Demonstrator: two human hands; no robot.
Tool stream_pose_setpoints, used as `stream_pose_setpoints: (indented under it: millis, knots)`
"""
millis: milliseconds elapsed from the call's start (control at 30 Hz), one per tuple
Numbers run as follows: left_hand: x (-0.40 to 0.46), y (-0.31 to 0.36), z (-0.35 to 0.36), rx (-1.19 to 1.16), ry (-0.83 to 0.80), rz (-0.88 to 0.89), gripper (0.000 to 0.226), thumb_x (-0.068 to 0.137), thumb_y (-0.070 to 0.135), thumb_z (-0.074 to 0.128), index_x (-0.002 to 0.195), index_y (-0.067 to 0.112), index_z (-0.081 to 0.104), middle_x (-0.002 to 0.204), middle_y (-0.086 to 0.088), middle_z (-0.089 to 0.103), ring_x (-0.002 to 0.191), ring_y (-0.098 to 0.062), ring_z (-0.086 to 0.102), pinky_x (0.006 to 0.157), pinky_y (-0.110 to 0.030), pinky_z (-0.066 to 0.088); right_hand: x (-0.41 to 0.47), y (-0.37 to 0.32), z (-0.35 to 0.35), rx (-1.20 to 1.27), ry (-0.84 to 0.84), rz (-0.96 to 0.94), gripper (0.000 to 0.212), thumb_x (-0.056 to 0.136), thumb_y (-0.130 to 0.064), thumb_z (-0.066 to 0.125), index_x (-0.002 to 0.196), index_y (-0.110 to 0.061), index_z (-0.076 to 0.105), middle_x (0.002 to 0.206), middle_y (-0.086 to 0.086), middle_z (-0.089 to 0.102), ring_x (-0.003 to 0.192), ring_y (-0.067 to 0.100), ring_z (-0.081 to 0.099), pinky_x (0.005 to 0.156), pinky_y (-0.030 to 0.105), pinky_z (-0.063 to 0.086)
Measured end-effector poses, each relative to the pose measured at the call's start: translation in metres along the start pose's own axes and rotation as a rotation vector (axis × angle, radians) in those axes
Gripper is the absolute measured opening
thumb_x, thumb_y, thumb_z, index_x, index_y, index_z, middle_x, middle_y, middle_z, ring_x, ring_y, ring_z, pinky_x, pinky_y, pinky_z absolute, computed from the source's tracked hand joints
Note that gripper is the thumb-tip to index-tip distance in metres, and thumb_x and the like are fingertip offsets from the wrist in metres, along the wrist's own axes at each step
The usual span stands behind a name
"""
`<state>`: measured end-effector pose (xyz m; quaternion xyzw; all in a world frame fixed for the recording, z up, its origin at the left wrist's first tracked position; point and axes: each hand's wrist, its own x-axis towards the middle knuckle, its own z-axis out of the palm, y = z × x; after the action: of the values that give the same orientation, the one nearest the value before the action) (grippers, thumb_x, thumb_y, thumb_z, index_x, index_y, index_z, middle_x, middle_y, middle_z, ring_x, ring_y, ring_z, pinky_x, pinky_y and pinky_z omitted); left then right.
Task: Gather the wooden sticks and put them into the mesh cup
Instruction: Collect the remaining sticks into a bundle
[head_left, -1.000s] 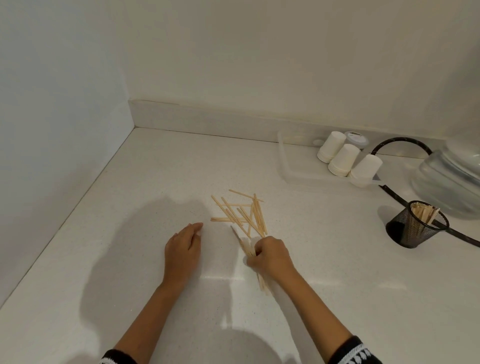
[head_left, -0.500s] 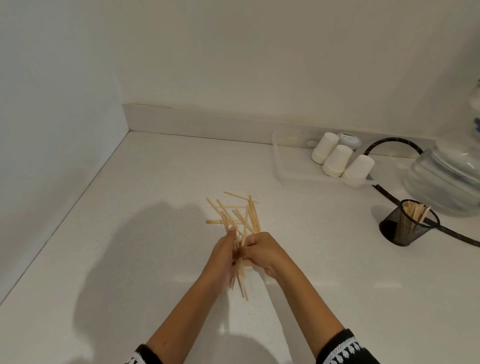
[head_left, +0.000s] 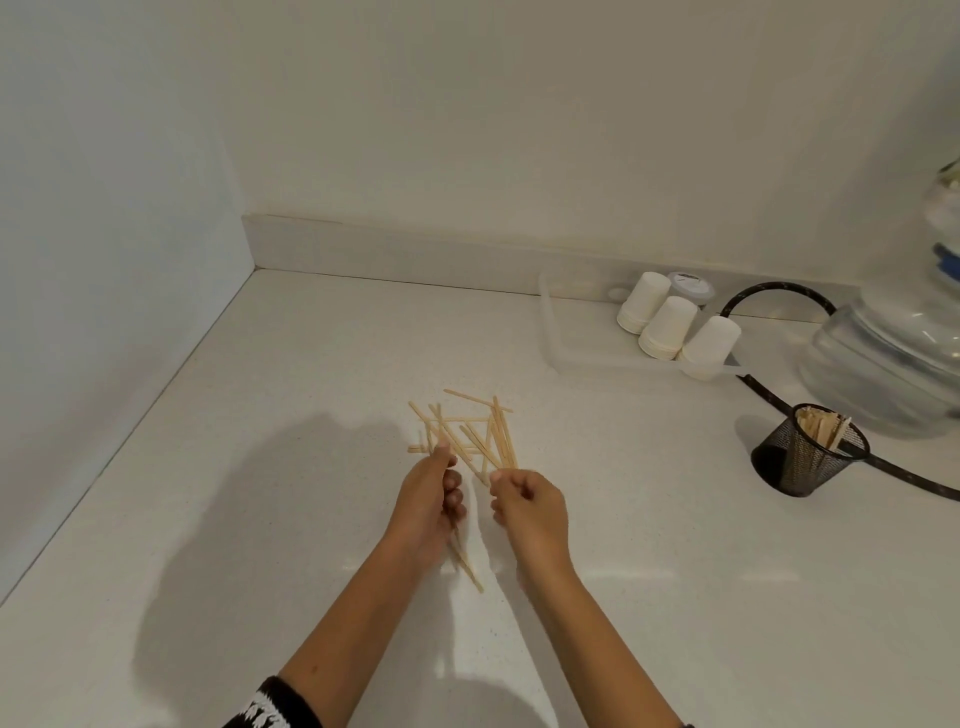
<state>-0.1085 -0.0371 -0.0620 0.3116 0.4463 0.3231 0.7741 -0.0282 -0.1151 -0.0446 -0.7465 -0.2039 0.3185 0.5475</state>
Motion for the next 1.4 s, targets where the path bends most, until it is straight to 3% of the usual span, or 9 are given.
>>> stream_pose_setpoints:
  millis: [133, 233, 333, 500, 800, 1000, 1133, 1333, 1400]
  knots:
    - [-0.006, 0.011, 0.004, 0.104, -0.094, 0.291, 0.041, 0.090, 0.046, 0.055, 0.065, 0.019, 0.038, 0.053, 0.006, 0.031, 0.044, -0.008, 0.028, 0.045, -0.022, 0.032, -0.015, 0.011, 0.011, 0.569, -0.114, 0.517, 0.019, 0.095, -0.013, 0.050, 0.080, -0.004, 0.057, 0.069, 0.009, 0.056, 0.061, 0.017, 0.050, 0.060, 0.027, 0.041]
    - [-0.011, 0.018, 0.008, 0.202, -0.166, 0.460, 0.046, 0.088, 0.051, 0.053, 0.057, 0.021, 0.037, 0.050, 0.007, 0.033, 0.043, -0.008, 0.029, 0.043, -0.020, 0.031, -0.021, 0.011, 0.018, 0.708, -0.195, 0.670, 0.027, 0.099, -0.019, 0.044, 0.094, 0.002, 0.060, 0.095, 0.019, 0.063, 0.090, 0.029, 0.060, 0.087, 0.036, 0.045]
    - [-0.015, 0.020, 0.010, 0.278, -0.191, 0.551, 0.046, 0.088, 0.053, 0.051, 0.059, 0.019, 0.039, 0.050, 0.006, 0.036, 0.045, -0.009, 0.032, 0.044, -0.022, 0.032, -0.024, 0.003, 0.020, 0.844, -0.249, 0.699, 0.031, 0.101, -0.016, 0.040, 0.107, 0.009, 0.057, 0.107, 0.025, 0.062, 0.103, 0.034, 0.059, 0.099, 0.042, 0.044]
    - [-0.019, 0.018, 0.011, 0.305, -0.224, 0.669, 0.040, 0.087, 0.043, 0.057, 0.070, 0.008, 0.049, 0.053, 0.000, 0.046, 0.051, -0.011, 0.044, 0.055, -0.018, 0.043, -0.024, -0.009, 0.016, 0.966, -0.286, 0.667, 0.031, 0.101, -0.012, 0.038, 0.108, 0.012, 0.056, 0.103, 0.027, 0.064, 0.096, 0.034, 0.063, 0.079, 0.041, 0.053]
    - [-0.015, 0.011, 0.009, 0.258, -0.187, 0.639, 0.036, 0.085, 0.034, 0.066, 0.068, 0.004, 0.053, 0.055, 0.000, 0.056, 0.058, -0.011, 0.054, 0.068, -0.017, 0.047, -0.023, -0.016, 0.014, 0.995, -0.295, 0.618, 0.032, 0.102, -0.012, 0.036, 0.110, 0.011, 0.055, 0.105, 0.026, 0.063, 0.095, 0.032, 0.064, 0.078, 0.039, 0.053]
    - [-0.016, 0.013, 0.008, 0.159, -0.090, 0.549, 0.048, 0.094, 0.044, 0.049, 0.056, 0.014, 0.047, 0.048, 0.002, 0.043, 0.045, -0.011, 0.039, 0.049, -0.021, 0.041, -0.026, -0.009, 0.013, 0.963, -0.297, 0.586, 0.028, 0.099, -0.005, 0.039, 0.112, 0.013, 0.056, 0.112, 0.029, 0.063, 0.102, 0.035, 0.063, 0.088, 0.040, 0.051]
    - [-0.012, 0.018, -0.001, -0.075, -0.003, 0.391, 0.044, 0.097, 0.045, 0.044, 0.061, 0.020, 0.048, 0.045, 0.004, 0.035, 0.036, -0.009, 0.027, 0.036, -0.022, 0.028, -0.025, -0.001, 0.010, 0.743, -0.292, 0.449, 0.019, 0.092, -0.003, 0.053, 0.095, 0.009, 0.067, 0.097, 0.023, 0.070, 0.093, 0.030, 0.068, 0.083, 0.036, 0.055]
    - [-0.003, 0.023, -0.041, -0.290, 0.063, 0.025, 0.045, 0.089, 0.050, 0.055, 0.058, 0.019, 0.048, 0.037, 0.006, 0.027, 0.029, -0.007, 0.020, 0.034, -0.017, 0.017, -0.020, 0.026, -0.005, -0.436, -0.135, -0.235, 0.023, 0.085, -0.021, 0.065, 0.068, -0.005, 0.067, 0.065, 0.013, 0.060, 0.057, 0.020, 0.054, 0.068, 0.025, 0.046]
    - [0.000, 0.022, -0.051, -0.313, 0.050, -0.079, 0.043, 0.087, 0.050, 0.058, 0.059, 0.019, 0.049, 0.039, 0.007, 0.027, 0.031, -0.007, 0.021, 0.036, -0.017, 0.020, -0.022, 0.035, -0.007, -0.670, -0.182, -0.301, 0.020, 0.083, -0.027, 0.069, 0.095, -0.012, 0.073, 0.087, 0.002, 0.061, 0.078, 0.011, 0.058, 0.076, 0.017, 0.041]
